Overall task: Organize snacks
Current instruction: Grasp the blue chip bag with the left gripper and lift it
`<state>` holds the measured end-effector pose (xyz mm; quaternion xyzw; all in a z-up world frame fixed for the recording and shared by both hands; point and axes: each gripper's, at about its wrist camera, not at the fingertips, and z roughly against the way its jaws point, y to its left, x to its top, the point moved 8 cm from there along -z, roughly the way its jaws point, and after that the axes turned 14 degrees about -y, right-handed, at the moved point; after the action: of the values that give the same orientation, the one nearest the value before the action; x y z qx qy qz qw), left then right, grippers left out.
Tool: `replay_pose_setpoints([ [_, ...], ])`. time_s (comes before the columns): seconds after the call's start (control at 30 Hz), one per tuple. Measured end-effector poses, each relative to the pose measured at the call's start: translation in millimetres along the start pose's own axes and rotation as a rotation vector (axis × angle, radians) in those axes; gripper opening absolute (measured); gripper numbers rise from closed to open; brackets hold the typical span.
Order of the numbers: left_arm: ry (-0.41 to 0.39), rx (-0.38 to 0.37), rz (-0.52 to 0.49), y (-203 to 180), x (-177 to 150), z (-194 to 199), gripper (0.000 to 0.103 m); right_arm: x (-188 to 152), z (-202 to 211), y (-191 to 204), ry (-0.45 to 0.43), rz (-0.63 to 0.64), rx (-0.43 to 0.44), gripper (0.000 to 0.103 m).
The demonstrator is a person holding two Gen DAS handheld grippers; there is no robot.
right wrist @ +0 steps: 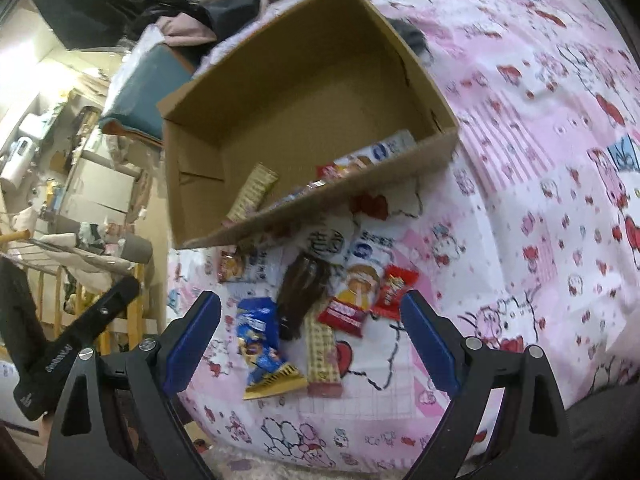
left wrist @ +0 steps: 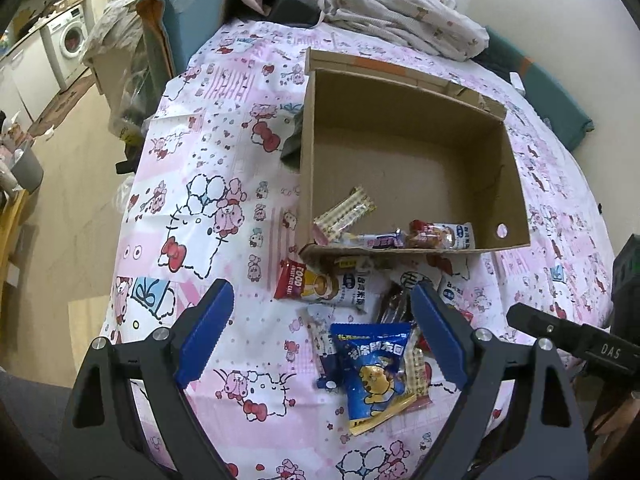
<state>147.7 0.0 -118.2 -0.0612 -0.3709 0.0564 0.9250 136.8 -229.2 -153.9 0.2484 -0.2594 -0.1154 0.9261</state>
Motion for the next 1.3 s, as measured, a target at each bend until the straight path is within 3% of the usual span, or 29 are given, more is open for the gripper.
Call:
replay_pose_setpoints([
  [0.23, 0.086, 0.017, 0.022, 3, -20, -18, 0.088, -5, -15, -20, 0.046, -0.067, -0.074, 0.093],
  [0.4, 0.214, -0.037, 0.026, -14, -56, -33, 0.088, -6, -19, -25, 0.054, -0.072, -0.096, 0.093],
  [0.47, 0.279, -0.091, 0.049, -27, -76, -38, 0.088, -4, -18, -27, 0.05, -0.072, -0.101, 0.093],
  [0.57, 0.348, -0.161, 0.088, -44, -95, -45, 0.076, -3, -16, -31, 0.047, -0.085, -0.109, 0.093],
  [0.73, 0.403, -0.146, 0.03, -58, -114, -60, 0.065, -3, -14, -35, 0.046, -0.095, -0.116, 0.093],
  [0.83, 0.462, -0.128, 0.009, -59, -132, -72, 0.064, -3, -14, -35, 0.045, -0.094, -0.119, 0.093],
  [0.87, 0.462, -0.121, 0.005, -59, -133, -74, 0.056, -3, -15, -35, 0.045, -0.093, -0.12, 0.093],
  [0.9, 0.455, -0.115, 0.005, -58, -133, -75, 0.037, -3, -15, -34, 0.047, -0.093, -0.121, 0.093],
  [1.0, 0.457, -0.147, 0.014, -60, -127, -69, 0.021, -4, -15, -35, 0.05, -0.092, -0.121, 0.093],
  [1.2, 0.417, -0.245, 0.002, -69, -98, -20, 0.018, -6, -14, -34, 0.058, -0.105, -0.105, 0.093],
  [1.3, 0.325, -0.215, -0.053, -58, -69, 2, 0.018, -13, -21, -26, 0.101, -0.094, -0.074, 0.093],
])
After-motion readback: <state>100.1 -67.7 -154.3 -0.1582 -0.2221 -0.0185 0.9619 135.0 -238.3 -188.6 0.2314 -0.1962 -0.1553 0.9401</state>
